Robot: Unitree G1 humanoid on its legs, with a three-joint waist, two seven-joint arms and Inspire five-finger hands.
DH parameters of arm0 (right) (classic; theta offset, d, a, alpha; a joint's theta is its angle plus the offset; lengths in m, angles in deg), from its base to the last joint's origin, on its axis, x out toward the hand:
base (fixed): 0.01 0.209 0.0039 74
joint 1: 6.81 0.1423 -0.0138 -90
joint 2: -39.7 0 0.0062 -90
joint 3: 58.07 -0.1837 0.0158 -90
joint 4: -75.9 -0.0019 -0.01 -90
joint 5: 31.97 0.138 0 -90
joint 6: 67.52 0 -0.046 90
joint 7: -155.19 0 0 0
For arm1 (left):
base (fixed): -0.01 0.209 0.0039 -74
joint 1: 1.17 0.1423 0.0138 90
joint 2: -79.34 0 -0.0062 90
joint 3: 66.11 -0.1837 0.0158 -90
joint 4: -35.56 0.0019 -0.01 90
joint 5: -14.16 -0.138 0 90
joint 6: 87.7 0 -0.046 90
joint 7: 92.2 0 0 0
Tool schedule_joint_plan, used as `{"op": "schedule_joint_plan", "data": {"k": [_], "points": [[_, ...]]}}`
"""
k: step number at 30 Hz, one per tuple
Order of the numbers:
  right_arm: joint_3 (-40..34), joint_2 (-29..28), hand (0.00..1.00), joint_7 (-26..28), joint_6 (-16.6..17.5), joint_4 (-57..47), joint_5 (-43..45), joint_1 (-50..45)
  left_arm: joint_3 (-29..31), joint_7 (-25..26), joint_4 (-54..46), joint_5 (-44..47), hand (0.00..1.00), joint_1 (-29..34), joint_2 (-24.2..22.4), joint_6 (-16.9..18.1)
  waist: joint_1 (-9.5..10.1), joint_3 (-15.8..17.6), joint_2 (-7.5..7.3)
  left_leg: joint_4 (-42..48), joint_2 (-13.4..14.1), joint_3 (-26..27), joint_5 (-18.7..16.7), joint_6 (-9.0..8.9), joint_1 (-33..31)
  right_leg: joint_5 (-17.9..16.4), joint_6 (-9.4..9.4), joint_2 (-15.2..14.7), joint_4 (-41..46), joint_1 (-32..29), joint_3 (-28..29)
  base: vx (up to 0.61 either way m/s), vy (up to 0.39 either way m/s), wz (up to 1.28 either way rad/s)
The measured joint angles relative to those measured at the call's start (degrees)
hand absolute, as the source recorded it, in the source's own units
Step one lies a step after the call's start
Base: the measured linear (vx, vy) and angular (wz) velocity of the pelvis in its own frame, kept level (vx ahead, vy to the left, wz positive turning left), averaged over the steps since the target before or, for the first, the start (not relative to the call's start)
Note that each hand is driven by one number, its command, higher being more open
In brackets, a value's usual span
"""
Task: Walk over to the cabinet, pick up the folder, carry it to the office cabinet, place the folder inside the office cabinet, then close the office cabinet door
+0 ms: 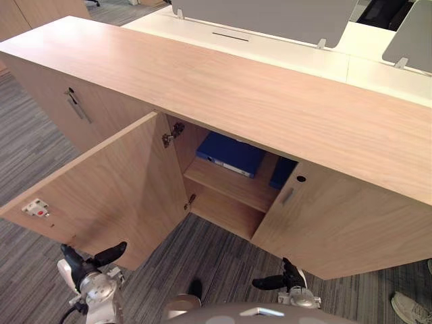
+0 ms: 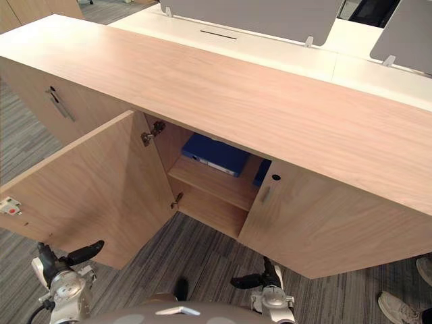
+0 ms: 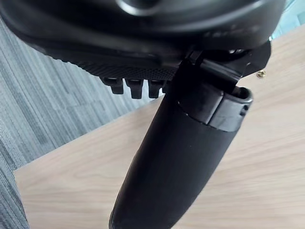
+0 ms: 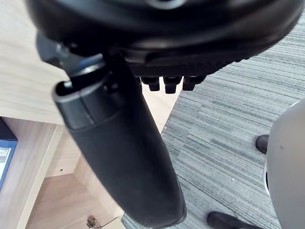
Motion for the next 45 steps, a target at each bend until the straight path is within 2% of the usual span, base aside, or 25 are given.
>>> {"op": "schedule_joint_plan", "data": {"k": [2, 3, 4, 5, 7, 8, 9, 10, 13, 15, 17, 20, 23, 26, 27, 28, 29, 30, 32, 37, 41, 45], "points": [[-0.2, 0.2, 1.00, 0.0, 0.0, 0.0, 0.0, 0.0, 0.4, -0.4, -0.2, 0.1, 1.00, 0.5, 0.2, -0.1, 0.42, -0.2, 0.64, 0.0, 0.1, 0.1, 0.1, -0.08, -0.4, 0.0, 0.00, 0.1, -0.2, -0.2, 0.1, -0.04, -0.011, -0.07], [-0.2, 0.5, 1.00, 0.3, -0.1, 0.0, 0.0, 0.0, 4.3, -2.7, -0.7, 0.2, 1.00, 0.8, 1.8, -0.8, 0.54, -0.5, 0.75, 0.0, 0.2, 1.1, 0.0, -0.13, -0.8, 0.0, -0.03, 0.2, -0.2, -1.0, 0.7, -0.02, 0.002, -0.25], [-0.1, 0.7, 1.00, 0.7, 0.1, -0.2, 0.1, 0.2, 9.6, -3.6, -0.7, 1.0, 1.00, 0.7, 4.9, -0.9, 0.30, -0.6, 0.36, 0.0, 0.3, 1.6, 0.0, -0.14, -0.9, -0.2, -0.17, 0.4, -0.8, -1.2, 1.1, -0.02, -0.006, -0.26], [-0.1, 0.7, 1.00, 1.2, 0.0, -0.2, 0.1, 0.0, 11.4, -4.3, -0.7, 2.2, 1.00, 0.6, 7.0, -0.9, 0.32, -0.6, 0.31, 0.0, 0.5, 1.7, 0.0, -0.15, -1.0, -0.2, -0.17, 0.5, -1.0, -1.2, 1.1, -0.01, -0.032, -0.14], [-0.2, 1.5, 1.00, 1.4, 0.0, -0.7, 0.4, -2.0, 13.4, -4.6, -0.9, 3.3, 1.00, 0.7, 16.8, 0.4, 1.32, -0.8, 0.19, 0.0, 0.6, 1.7, 0.0, -0.36, -1.1, -0.5, -0.40, 0.6, -1.1, -1.1, 1.2, -0.01, -0.048, 0.00], [-0.2, 1.8, 1.00, 1.5, 0.0, -0.7, 0.4, -2.0, 14.5, -5.2, -1.6, 3.4, 1.00, 0.7, 17.9, 0.6, 1.46, -0.8, 0.30, 0.0, 0.6, 1.7, 0.0, -0.41, -1.1, -0.5, -0.40, 0.6, -1.2, -1.2, 1.2, 0.00, -0.024, 0.04], [-0.3, 2.4, 1.00, 1.6, 0.0, -0.8, 0.2, -2.0, 15.0, -8.0, -2.5, 6.4, 1.00, 0.7, 19.5, 0.9, 1.93, -0.9, 0.88, 0.0, 0.5, 1.6, 0.2, -0.55, -1.2, -0.5, -0.40, 0.5, -1.2, -1.1, 1.2, 0.00, -0.006, 0.07], [-0.2, 3.0, 1.00, 1.7, -0.1, -0.8, 0.2, -2.0, 14.9, -10.5, -3.7, 14.4, 1.00, 0.6, 19.5, 1.7, 2.27, -1.0, 1.21, 0.0, 0.3, 1.4, 0.5, -0.36, -1.3, -0.5, -0.40, 0.4, -1.4, -1.0, 1.1, 0.00, -0.001, 0.09], [-0.2, 3.1, 1.00, 2.7, -0.4, -1.0, 0.1, -1.5, 14.5, -13.5, -4.7, 21.9, 1.00, 0.5, 19.4, 3.3, 2.50, -1.1, 1.47, 0.0, 0.0, 1.0, 0.7, -0.20, -1.3, -0.5, -0.40, 0.4, -1.7, -0.7, 0.8, -0.01, 0.009, 0.07], [-0.2, 3.2, 1.00, 3.2, -0.5, -1.3, 0.1, -1.1, 14.6, -14.7, -3.3, 23.7, 1.00, 0.2, 19.7, 3.4, 2.57, -1.1, 1.48, 0.0, 0.1, 1.0, 0.7, -0.22, -1.3, -0.5, -0.42, 0.5, -1.8, -0.7, 0.8, 0.00, 0.000, 0.00], [-0.2, 3.5, 1.00, 3.8, -0.6, -1.3, 0.1, -0.6, 15.2, -16.4, 2.5, 24.8, 1.00, -1.4, 21.3, 3.4, 2.65, -1.1, 1.52, 0.0, 0.2, 1.2, 0.6, -0.25, -1.3, -0.6, -0.46, 0.6, -1.8, -0.7, 1.0, -0.01, -0.009, -0.04], [0.5, 3.8, 1.00, 4.3, -0.6, -1.3, 0.1, -0.8, 15.2, -20.1, 13.7, 25.0, 1.00, -4.3, 26.3, 2.9, 3.26, -1.2, 1.33, 0.0, 0.3, 1.8, 0.0, -0.56, -0.7, -0.6, -0.52, 0.6, -1.9, -0.7, 1.7, 0.01, -0.004, -0.08], [2.3, 3.9, 1.00, 4.3, -0.5, -1.3, 0.1, -0.9, 14.5, -20.3, 15.7, 23.7, 1.00, -6.2, 26.5, 2.9, 3.36, -1.4, 1.16, 0.0, 0.3, 1.8, 0.0, -0.63, -0.6, -0.6, -0.52, 0.6, -1.8, -0.6, 1.7, 0.00, 0.001, -0.02], [4.6, 3.5, 1.00, 4.4, -0.2, -1.3, 0.1, -0.8, 9.2, -20.1, 19.4, 20.1, 1.00, -7.5, 26.5, 2.9, 2.88, -1.5, 1.03, 0.0, 0.3, 1.7, 0.1, -0.54, -0.3, -0.6, -0.53, 0.6, -1.7, -0.2, 1.8, 0.00, 0.000, 0.00], [4.6, 3.0, 1.00, 4.2, -0.1, -1.3, 0.0, -1.0, 4.9, -18.7, 17.5, 19.0, 1.00, -7.4, 23.4, 2.8, 2.15, -1.9, 0.34, 0.0, 0.5, 1.6, -0.1, -0.77, -0.1, -0.6, -0.53, 0.6, -1.7, -0.2, 1.8, -0.04, 0.002, 0.12], [4.4, 3.2, 1.00, 3.9, -0.1, -1.1, 0.0, -1.0, 0.7, -16.9, 11.3, 18.2, 1.00, -7.4, 18.3, 2.5, 2.27, -1.6, 1.30, 0.0, 0.3, 1.3, 0.0, -0.72, -0.4, -0.6, -0.54, 0.5, -1.5, -0.6, 1.8, -0.04, 0.013, 0.16], [4.4, 3.4, 1.00, 3.2, -0.1, -1.1, 0.0, -0.9, -1.0, -12.0, 8.9, 17.6, 1.00, -7.9, 15.0, 2.6, 2.31, -1.6, 1.47, 0.0, 0.2, 1.0, 0.2, -0.72, -0.6, -0.5, -0.55, 0.3, -1.3, -0.6, 1.8, -0.04, 0.038, 0.17], [4.3, 3.3, 1.00, 2.9, 0.0, -1.1, 0.0, -0.9, 0.6, -7.3, 7.9, 15.6, 1.00, -8.8, 11.2, 3.3, 2.40, -1.6, 1.57, 0.0, 0.1, 0.8, 0.8, -0.24, -0.6, -0.5, -0.52, 0.2, -0.9, -0.6, 1.7, -0.04, 0.035, 0.05], [4.2, 3.4, 1.00, 2.9, 0.0, -1.1, 0.0, -0.8, -0.6, -7.8, 8.1, 14.2, 1.00, -8.0, 11.9, 2.8, 2.32, -1.7, 1.31, 0.0, 0.1, 0.9, 0.9, -0.38, -0.4, -0.5, -0.52, 0.4, -0.6, -0.7, 1.8, -0.06, 0.012, -0.01], [4.0, 3.8, 1.00, 2.6, -0.3, -0.6, 0.0, -0.7, -1.0, -7.7, 8.0, 16.0, 1.00, -8.0, 11.8, 2.4, 1.71, -1.4, 1.87, 0.0, 0.7, 1.3, 1.0, -0.65, -0.5, -0.5, -0.49, 0.6, -0.8, -1.1, 2.4, -0.08, -0.006, -0.04], [1.6, 3.4, 1.00, 2.8, -0.9, -0.1, 0.0, -0.7, -1.0, -7.7, 5.2, 16.0, 1.00, -6.4, 10.3, 2.4, 1.48, -1.2, 2.16, 0.0, 0.5, 1.5, 1.2, -0.61, -1.0, -0.5, -0.26, 0.6, -1.2, -1.7, 2.8, -0.05, 0.005, -0.01], [1.5, 3.5, 1.00, 2.8, -1.0, -0.1, 0.0, -0.7, -0.9, -7.8, 3.1, 16.1, 1.00, -4.8, 9.2, 2.5, 1.49, -1.4, 1.81, 0.0, 0.2, 1.5, 1.5, -0.69, -1.4, -0.3, 0.09, 0.3, -1.7, -1.7, 2.8, 0.00, 0.000, 0.00]]}}
